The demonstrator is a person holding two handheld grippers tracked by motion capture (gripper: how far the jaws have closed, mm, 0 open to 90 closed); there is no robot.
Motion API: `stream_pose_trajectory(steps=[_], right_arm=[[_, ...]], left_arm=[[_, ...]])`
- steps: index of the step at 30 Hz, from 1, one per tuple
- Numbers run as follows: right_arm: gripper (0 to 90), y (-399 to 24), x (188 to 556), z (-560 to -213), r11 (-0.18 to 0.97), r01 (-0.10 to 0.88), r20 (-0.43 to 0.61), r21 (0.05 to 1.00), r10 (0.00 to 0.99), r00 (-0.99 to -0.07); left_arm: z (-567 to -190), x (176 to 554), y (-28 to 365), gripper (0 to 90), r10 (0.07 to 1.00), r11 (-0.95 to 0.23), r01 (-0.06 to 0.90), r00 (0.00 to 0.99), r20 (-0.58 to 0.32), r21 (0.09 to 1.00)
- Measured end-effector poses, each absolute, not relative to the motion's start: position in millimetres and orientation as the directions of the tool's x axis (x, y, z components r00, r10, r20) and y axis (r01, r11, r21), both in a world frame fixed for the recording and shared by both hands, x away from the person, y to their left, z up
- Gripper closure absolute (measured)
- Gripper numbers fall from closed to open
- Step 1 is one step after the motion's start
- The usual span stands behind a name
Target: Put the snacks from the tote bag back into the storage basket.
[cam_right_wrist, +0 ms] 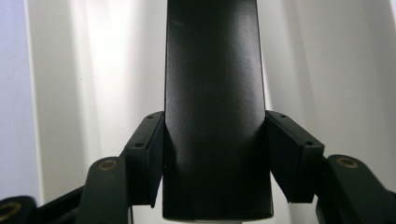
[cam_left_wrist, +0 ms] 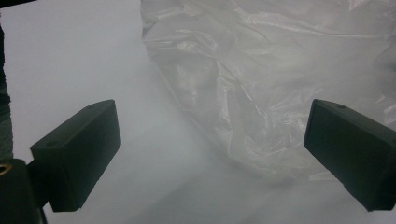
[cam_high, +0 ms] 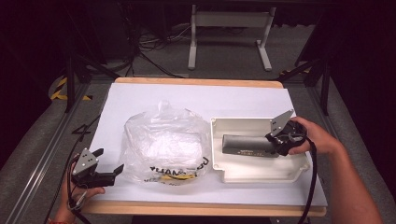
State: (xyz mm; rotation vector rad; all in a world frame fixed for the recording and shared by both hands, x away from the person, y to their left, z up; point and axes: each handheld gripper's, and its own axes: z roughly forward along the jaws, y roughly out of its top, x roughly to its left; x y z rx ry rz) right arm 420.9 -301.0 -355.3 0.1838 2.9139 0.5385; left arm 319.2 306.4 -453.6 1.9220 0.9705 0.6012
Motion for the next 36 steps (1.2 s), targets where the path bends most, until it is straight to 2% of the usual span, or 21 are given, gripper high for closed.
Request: stream_pose_trajectory(steps=[22,32,36], right_arm=[[42.4,-295.1,425.9,-364.7,0.964,0.097,-0.146,0.247,0.136,-0.980],[39.8,-288.0,427.6,-367.5,0.981,0.092,-0.181,0.169,0.123,-0.976],[39.5,-288.8,427.4,-367.7,0.981,0.092,-0.200,0.173,0.127,-0.972]], left_arm=[[-454.9,319.7,304.0,4.8,0.806,-0.328,0.394,0.590,0.037,0.858],[-455.1,319.5,304.3,4.8,0.805,-0.330,0.394,0.591,0.038,0.858],[-454.9,319.4,304.3,4.8,0.805,-0.329,0.393,0.592,0.037,0.859]])
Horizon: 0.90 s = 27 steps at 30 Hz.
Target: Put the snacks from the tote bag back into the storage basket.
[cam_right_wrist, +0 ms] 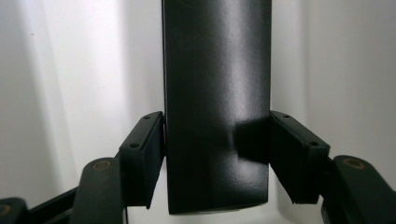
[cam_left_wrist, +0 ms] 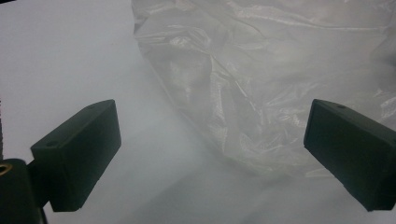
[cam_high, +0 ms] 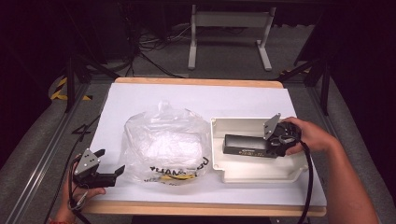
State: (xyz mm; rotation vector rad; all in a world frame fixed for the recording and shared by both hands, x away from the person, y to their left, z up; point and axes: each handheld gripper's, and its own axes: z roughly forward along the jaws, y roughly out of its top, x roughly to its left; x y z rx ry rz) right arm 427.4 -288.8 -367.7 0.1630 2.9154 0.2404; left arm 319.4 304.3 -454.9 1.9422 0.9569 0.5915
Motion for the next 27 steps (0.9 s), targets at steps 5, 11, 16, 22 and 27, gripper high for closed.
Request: stream_pose_trajectory(steps=[5,11,16,22,27], right_arm=[[38.4,-294.4,426.2,-364.6,0.974,0.112,-0.222,0.195,0.155,-0.963],[38.0,-299.2,421.6,-359.9,0.967,0.108,-0.242,0.229,0.164,-0.956],[37.8,-301.0,418.4,-356.3,0.962,0.110,-0.259,0.251,0.176,-0.950],[37.8,-303.2,414.7,-350.5,0.945,0.106,-0.281,0.309,0.197,-0.939],[36.9,-306.3,411.3,-343.6,0.921,0.127,-0.322,0.369,0.255,-0.912]], left_arm=[[-454.9,319.4,304.3,4.9,0.805,-0.328,0.394,0.592,0.037,0.859],[-454.9,319.4,304.4,4.9,0.805,-0.328,0.393,0.593,0.036,0.859],[-454.6,319.3,304.7,4.9,0.807,-0.325,0.394,0.590,0.035,0.860],[-454.3,319.3,305.9,5.0,0.810,-0.324,0.392,0.585,0.038,0.861],[-454.2,319.0,306.8,5.0,0.811,-0.321,0.392,0.584,0.036,0.862]])
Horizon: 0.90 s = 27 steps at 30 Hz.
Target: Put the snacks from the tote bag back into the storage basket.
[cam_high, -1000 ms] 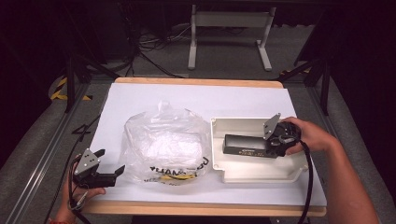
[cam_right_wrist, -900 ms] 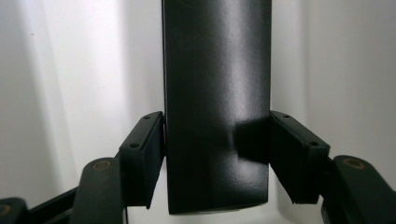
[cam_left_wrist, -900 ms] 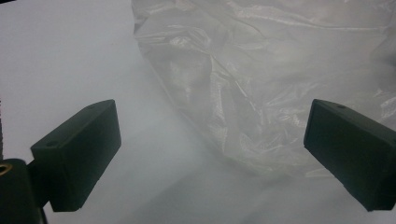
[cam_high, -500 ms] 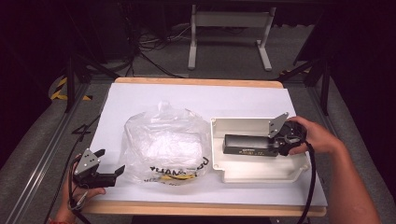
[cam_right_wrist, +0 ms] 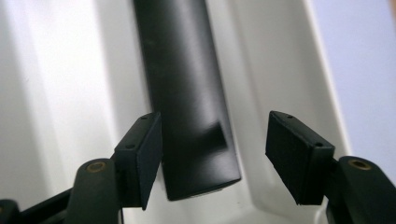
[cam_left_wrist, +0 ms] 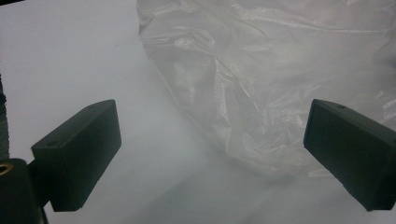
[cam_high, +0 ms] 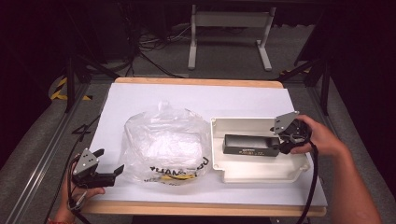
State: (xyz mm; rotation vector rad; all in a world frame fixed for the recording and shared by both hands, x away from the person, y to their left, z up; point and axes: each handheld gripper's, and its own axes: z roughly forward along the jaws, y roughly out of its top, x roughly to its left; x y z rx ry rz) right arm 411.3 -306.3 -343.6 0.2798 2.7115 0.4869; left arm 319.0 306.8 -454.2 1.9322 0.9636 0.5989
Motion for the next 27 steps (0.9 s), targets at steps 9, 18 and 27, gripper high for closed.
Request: stream_pose_trajectory(steps=[9,18,27], right_arm=[[35.5,-315.2,402.5,-335.3,0.850,0.182,-0.329,0.495,0.377,-0.866],[30.9,-314.5,392.0,-332.2,0.803,0.216,-0.332,0.555,0.452,-0.828],[23.0,-316.4,380.7,-328.1,0.753,0.241,-0.345,0.612,0.529,-0.776]], left_arm=[[-454.4,319.4,308.2,5.1,0.813,-0.318,0.394,0.582,0.033,0.862],[-454.1,319.4,308.5,5.0,0.812,-0.317,0.393,0.582,0.033,0.863],[-453.6,319.3,309.2,5.1,0.813,-0.313,0.392,0.581,0.031,0.865]])
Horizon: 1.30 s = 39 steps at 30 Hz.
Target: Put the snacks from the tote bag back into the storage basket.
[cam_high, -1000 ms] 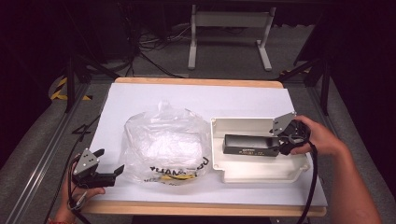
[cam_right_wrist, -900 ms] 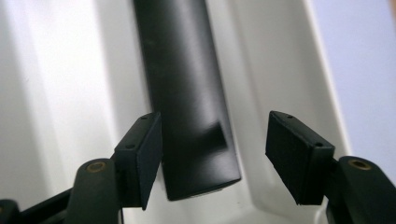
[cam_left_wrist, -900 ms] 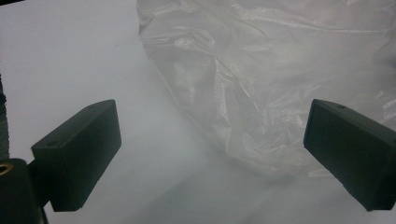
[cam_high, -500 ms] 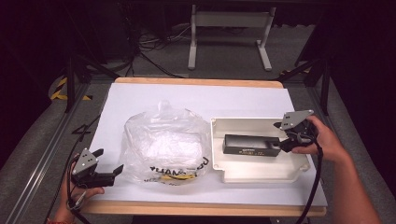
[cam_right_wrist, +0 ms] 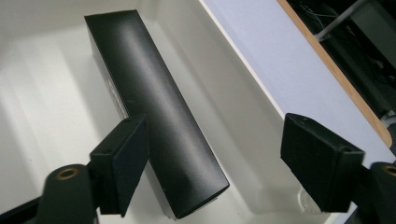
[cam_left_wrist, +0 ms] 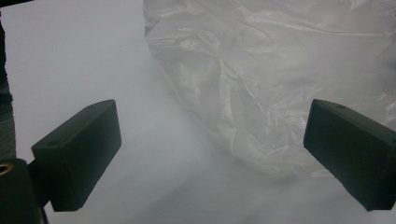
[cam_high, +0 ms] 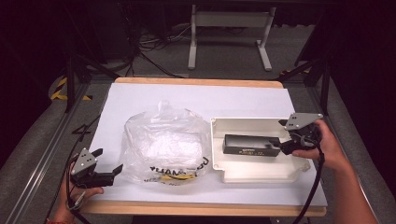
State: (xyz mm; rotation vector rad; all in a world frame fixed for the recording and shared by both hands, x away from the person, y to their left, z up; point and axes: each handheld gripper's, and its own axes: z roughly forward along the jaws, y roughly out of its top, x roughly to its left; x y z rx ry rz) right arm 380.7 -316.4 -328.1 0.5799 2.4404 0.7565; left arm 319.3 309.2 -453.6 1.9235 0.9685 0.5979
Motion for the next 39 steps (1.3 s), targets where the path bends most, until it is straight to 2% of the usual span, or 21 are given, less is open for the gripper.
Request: stream_pose_trajectory(steps=[6,14,27,39], right_arm=[[15.1,-320.9,373.3,-326.8,0.730,0.264,-0.347,0.631,0.569,-0.745],[13.1,-325.7,361.4,-328.8,0.704,0.260,-0.365,0.661,0.604,-0.709],[9.9,-338.5,349.9,-339.4,0.652,0.322,-0.347,0.686,0.683,-0.643],[8.2,-350.7,339.8,-351.4,0.620,0.338,-0.340,0.708,0.719,-0.607]], left_arm=[[-453.4,319.5,309.2,5.1,0.812,-0.316,0.391,0.582,0.034,0.864],[-454.2,320.1,308.6,5.1,0.813,-0.315,0.397,0.581,0.030,0.862],[-454.4,320.1,308.9,5.1,0.812,-0.320,0.396,0.582,0.034,0.861],[-454.9,320.2,308.8,5.4,0.818,-0.325,0.398,0.574,0.044,0.858]])
